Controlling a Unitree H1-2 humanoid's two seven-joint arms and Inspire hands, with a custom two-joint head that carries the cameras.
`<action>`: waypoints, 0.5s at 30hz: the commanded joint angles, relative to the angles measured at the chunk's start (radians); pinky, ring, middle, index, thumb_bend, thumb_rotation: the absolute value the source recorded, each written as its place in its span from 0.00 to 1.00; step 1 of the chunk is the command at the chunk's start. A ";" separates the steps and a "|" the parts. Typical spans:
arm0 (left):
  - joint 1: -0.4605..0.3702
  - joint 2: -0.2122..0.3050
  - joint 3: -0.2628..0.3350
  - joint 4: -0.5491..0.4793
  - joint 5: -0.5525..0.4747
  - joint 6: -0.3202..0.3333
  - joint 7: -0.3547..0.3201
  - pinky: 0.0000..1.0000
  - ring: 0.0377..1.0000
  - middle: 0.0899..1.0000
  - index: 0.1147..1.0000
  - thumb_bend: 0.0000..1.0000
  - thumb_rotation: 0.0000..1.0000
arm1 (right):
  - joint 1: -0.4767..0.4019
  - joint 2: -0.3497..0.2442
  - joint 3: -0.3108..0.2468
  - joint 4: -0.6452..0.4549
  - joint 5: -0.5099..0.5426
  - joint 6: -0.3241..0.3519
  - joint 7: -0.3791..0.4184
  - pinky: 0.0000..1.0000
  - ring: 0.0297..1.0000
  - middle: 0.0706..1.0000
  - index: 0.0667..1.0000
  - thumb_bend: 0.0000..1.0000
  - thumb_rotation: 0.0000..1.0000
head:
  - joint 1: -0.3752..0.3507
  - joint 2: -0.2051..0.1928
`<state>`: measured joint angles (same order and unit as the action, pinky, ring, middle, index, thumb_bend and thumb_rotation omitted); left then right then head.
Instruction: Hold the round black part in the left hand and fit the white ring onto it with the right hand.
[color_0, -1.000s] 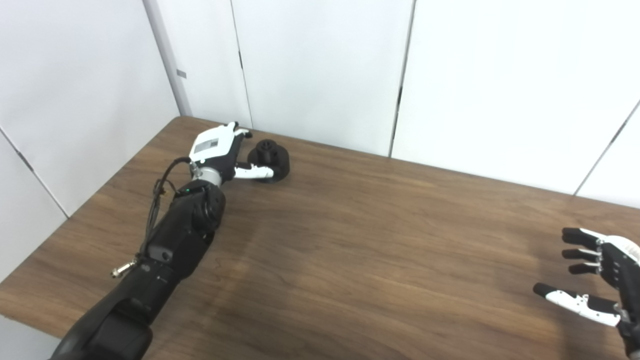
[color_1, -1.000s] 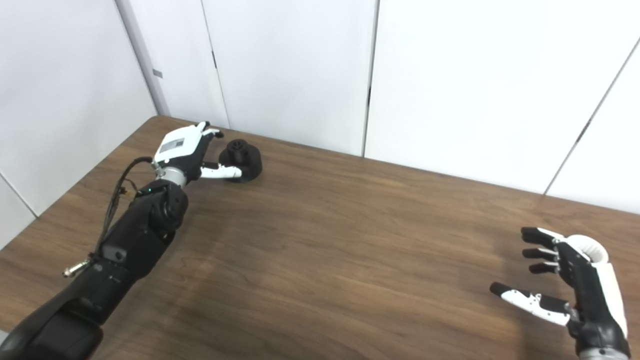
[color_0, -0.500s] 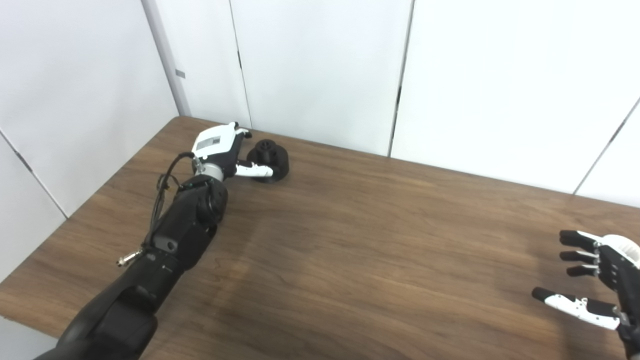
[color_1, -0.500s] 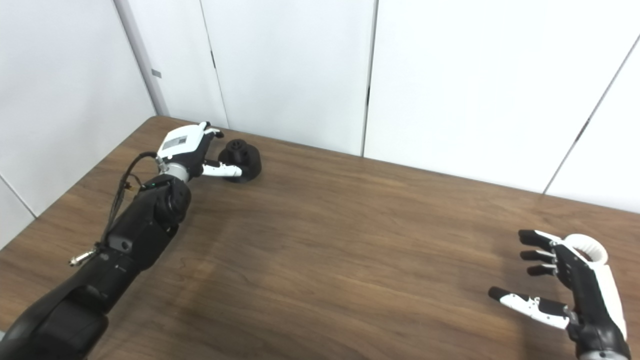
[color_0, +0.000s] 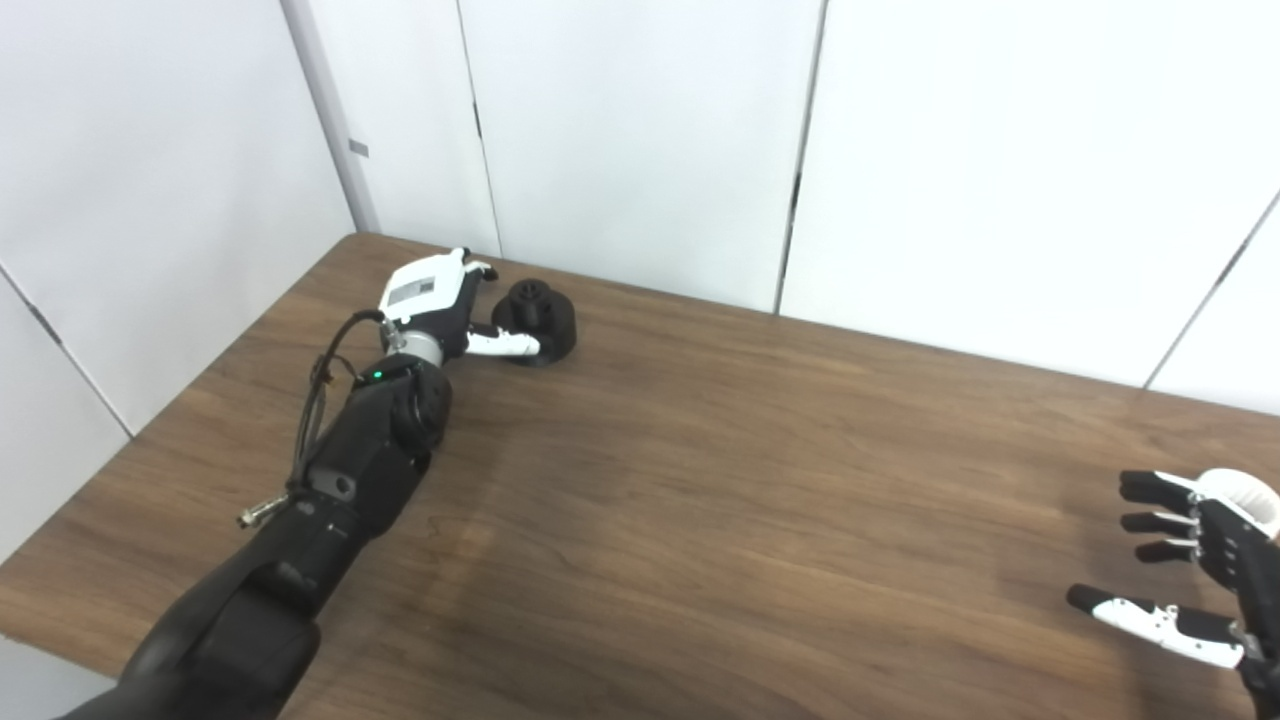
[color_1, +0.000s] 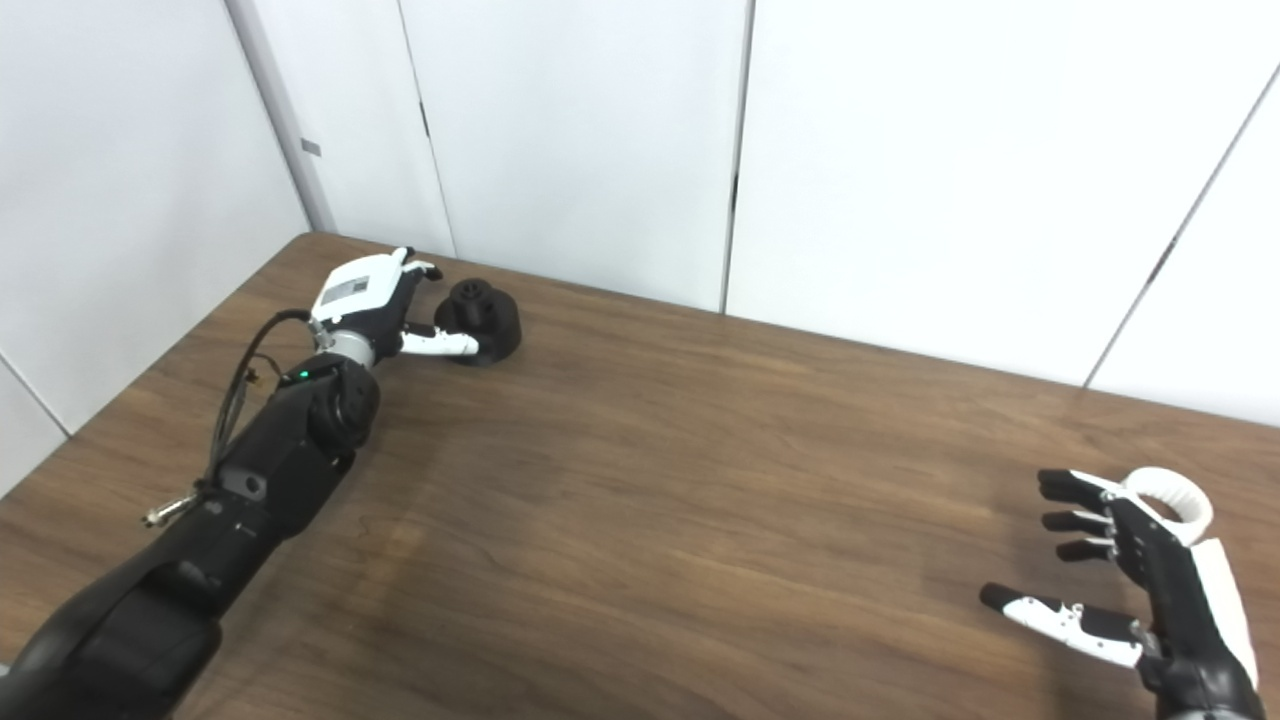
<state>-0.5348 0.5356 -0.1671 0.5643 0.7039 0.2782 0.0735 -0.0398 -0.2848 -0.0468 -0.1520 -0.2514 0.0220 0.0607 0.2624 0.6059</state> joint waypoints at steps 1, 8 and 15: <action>-0.066 0.013 -0.003 0.005 0.001 -0.017 0.038 1.00 1.00 1.00 0.83 1.00 0.61 | -0.020 -0.013 -0.013 -0.046 0.005 -0.034 -0.013 0.56 0.66 0.72 0.71 0.73 0.04 | -0.003 0.001; -0.085 -0.006 -0.017 0.035 -0.008 -0.016 0.033 1.00 1.00 1.00 0.83 1.00 0.60 | -0.011 -0.017 -0.022 -0.047 0.010 -0.038 -0.014 0.56 0.67 0.73 0.71 0.73 0.05 | -0.006 0.006; -0.095 -0.017 -0.026 0.051 -0.029 -0.029 0.026 1.00 1.00 1.00 0.82 1.00 0.58 | -0.005 -0.014 -0.023 -0.067 -0.005 -0.018 -0.013 0.56 0.66 0.73 0.71 0.73 0.04 | -0.013 0.010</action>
<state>-0.5660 0.5016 -0.1964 0.6202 0.6729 0.2603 0.0771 -0.0185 -0.2856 -0.0593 -0.1766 -0.2550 0.0247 0.0604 0.2485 0.6151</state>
